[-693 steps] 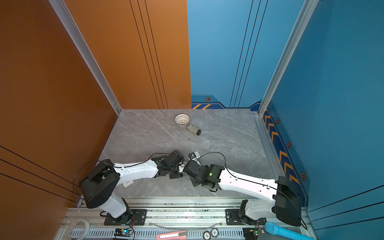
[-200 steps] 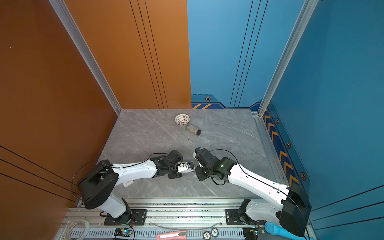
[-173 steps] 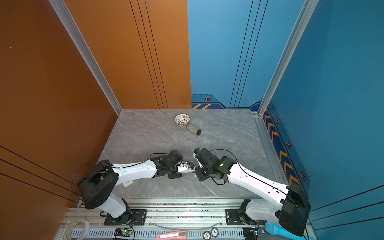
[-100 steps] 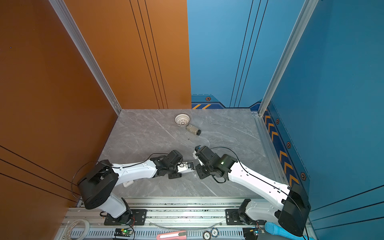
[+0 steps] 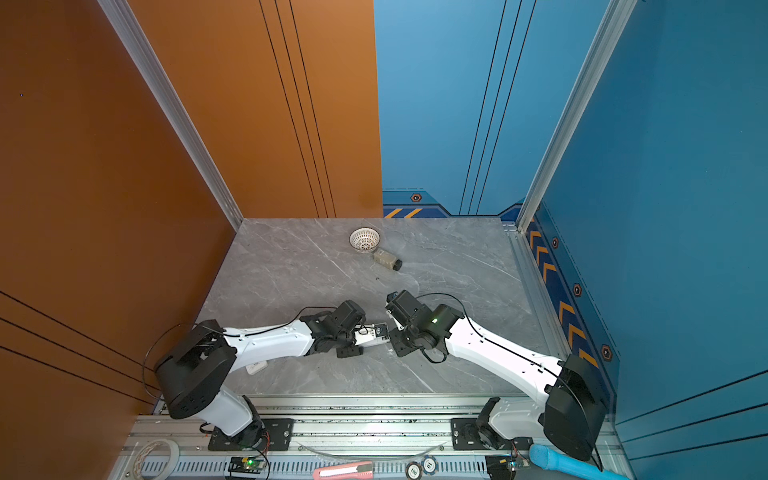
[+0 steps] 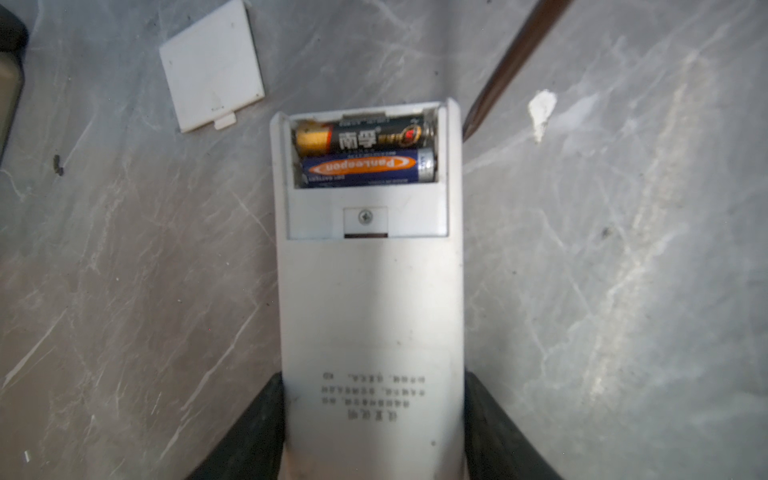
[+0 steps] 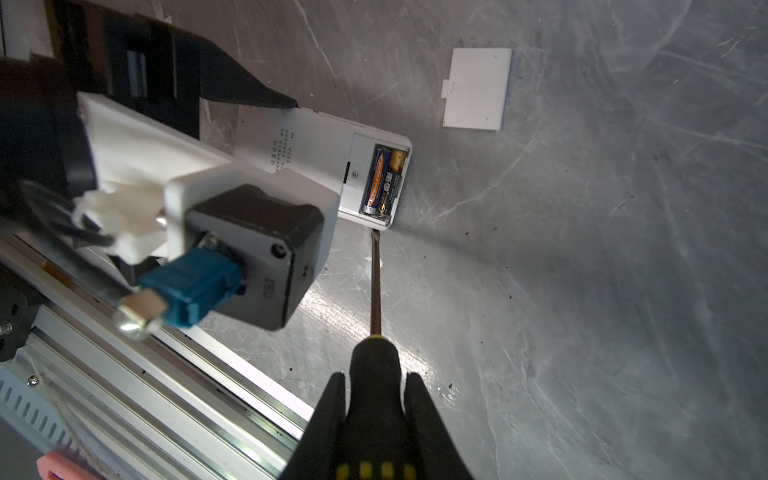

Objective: Unload the batteries from the remote control

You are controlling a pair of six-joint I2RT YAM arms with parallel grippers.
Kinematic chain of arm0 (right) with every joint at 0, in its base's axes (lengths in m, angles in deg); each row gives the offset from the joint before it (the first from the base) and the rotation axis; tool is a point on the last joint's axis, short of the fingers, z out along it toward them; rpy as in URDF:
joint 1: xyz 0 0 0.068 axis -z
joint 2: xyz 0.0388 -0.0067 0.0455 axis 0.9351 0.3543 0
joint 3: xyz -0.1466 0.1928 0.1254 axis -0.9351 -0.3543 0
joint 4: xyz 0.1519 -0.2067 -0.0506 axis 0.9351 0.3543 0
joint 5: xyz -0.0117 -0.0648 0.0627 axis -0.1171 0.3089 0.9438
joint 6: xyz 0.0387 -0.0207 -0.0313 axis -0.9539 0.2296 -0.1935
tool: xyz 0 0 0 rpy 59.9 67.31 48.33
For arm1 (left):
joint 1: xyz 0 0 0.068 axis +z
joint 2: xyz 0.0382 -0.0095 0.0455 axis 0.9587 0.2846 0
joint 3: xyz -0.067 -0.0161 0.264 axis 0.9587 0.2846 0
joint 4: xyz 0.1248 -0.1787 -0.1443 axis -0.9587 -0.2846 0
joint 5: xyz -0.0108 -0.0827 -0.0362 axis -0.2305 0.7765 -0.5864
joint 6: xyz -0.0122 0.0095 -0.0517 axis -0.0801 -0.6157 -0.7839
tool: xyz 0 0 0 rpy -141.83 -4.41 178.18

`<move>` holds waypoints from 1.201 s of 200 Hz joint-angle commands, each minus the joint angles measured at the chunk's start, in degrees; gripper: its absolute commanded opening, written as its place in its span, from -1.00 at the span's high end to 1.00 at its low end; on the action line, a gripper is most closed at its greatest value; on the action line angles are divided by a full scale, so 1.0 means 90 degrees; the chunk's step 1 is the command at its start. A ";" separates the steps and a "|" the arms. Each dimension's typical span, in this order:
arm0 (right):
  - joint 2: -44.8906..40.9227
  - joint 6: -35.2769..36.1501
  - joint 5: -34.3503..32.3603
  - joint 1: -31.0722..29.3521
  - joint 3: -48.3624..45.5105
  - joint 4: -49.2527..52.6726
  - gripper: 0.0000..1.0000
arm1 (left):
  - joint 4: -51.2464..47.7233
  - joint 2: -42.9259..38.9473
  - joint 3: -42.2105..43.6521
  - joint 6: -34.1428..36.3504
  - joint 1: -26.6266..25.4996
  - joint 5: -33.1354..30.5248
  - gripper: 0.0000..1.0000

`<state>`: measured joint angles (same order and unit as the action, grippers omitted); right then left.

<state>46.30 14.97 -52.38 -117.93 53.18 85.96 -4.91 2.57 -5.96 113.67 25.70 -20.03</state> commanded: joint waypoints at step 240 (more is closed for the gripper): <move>0.0285 0.0380 0.0236 0.0241 0.0178 -0.0018 1.00 | -0.0383 0.0197 0.0245 0.0081 -0.0052 -0.0227 1.00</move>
<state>48.51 16.92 -50.06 -116.32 55.58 84.99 -4.23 2.57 -5.74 113.70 25.70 -20.84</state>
